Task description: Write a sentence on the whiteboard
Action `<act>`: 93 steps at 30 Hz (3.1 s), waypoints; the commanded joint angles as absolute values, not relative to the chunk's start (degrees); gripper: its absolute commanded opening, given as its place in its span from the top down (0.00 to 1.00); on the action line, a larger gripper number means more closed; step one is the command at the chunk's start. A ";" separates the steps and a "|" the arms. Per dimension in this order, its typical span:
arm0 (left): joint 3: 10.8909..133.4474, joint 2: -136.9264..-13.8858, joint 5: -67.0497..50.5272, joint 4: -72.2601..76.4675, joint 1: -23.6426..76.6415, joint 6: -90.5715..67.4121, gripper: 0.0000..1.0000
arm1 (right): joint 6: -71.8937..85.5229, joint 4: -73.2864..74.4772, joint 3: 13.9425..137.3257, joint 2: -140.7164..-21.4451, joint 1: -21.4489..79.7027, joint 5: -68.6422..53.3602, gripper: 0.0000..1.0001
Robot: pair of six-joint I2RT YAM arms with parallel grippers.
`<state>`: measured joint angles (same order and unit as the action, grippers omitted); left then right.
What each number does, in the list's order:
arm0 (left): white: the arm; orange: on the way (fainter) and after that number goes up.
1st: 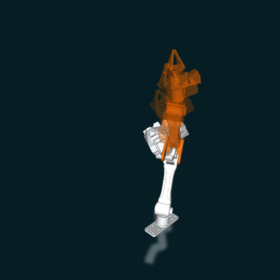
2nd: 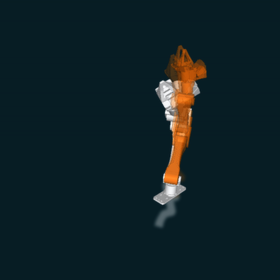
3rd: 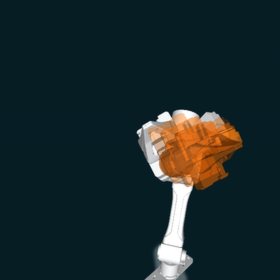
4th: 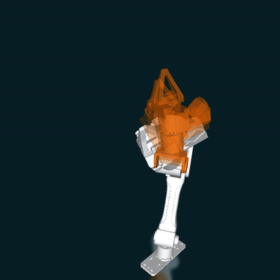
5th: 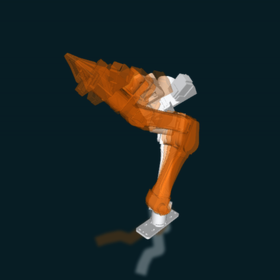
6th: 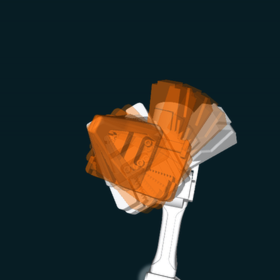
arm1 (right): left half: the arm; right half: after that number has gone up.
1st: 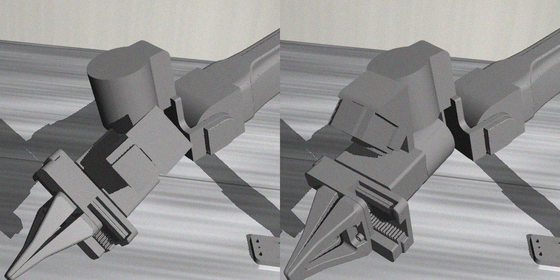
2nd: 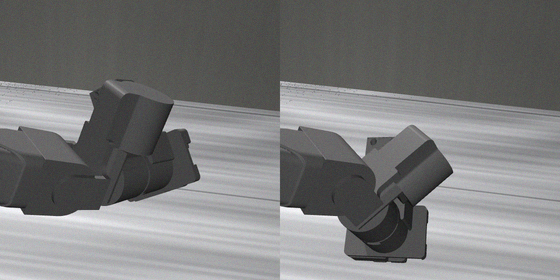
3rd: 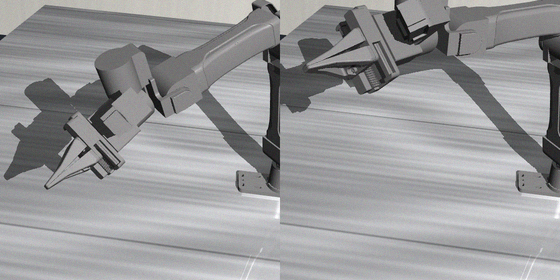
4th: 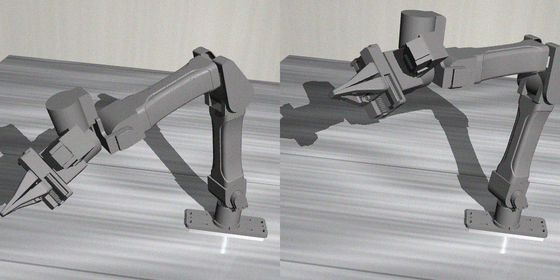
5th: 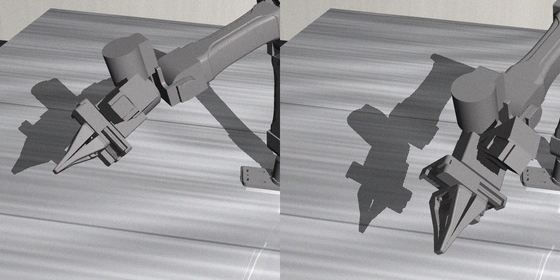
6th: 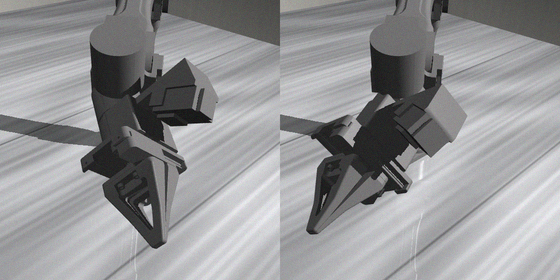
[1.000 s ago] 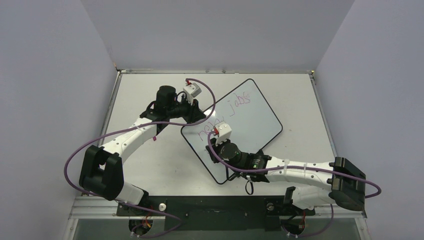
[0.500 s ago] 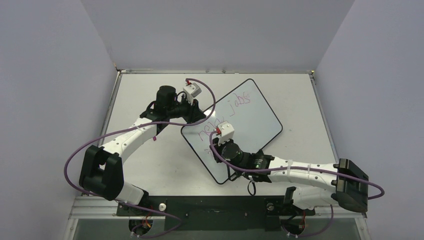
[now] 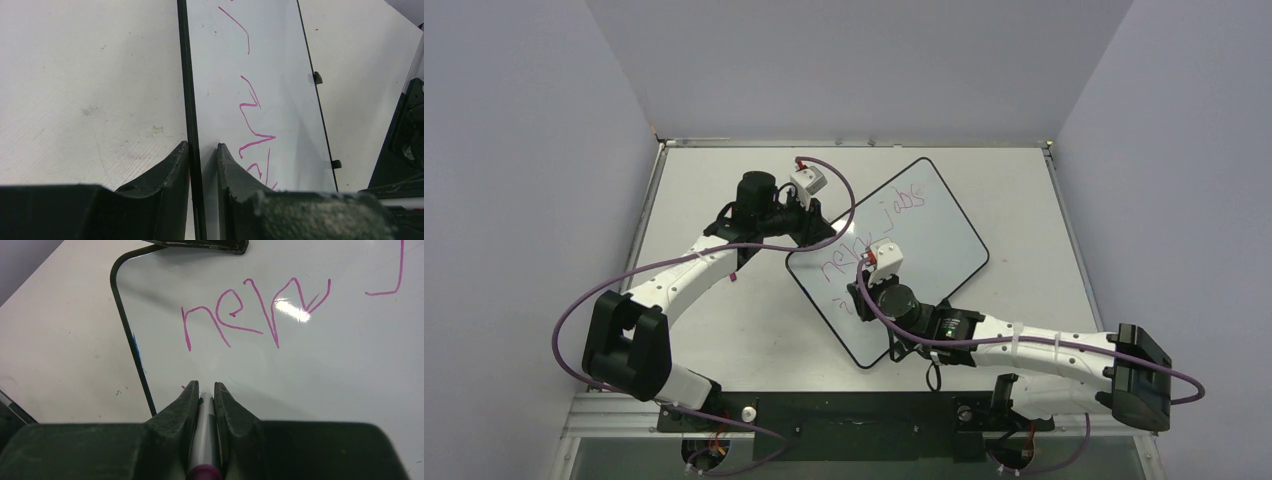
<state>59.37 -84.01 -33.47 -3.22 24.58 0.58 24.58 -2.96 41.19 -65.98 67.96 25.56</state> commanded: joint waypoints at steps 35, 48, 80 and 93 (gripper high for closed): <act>59.45 -81.90 -29.56 -0.88 24.74 3.29 1.00 | 30.03 -3.55 33.40 -65.62 69.18 30.54 1.00; 59.36 -81.91 -29.92 -0.87 24.70 3.39 1.00 | 29.07 -3.35 35.49 -65.89 69.49 30.76 1.00; 59.25 -82.05 -30.06 -0.88 24.63 3.49 1.00 | 25.59 -0.68 42.71 -70.26 64.71 32.09 1.00; 59.27 -81.93 -30.06 -0.88 24.66 3.53 1.00 | 29.56 -0.38 37.06 -67.64 65.15 29.80 1.00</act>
<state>59.37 -83.66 -31.73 -3.25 24.84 0.19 27.16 -1.32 39.81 -69.54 65.19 30.63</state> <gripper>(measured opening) 0.186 0.102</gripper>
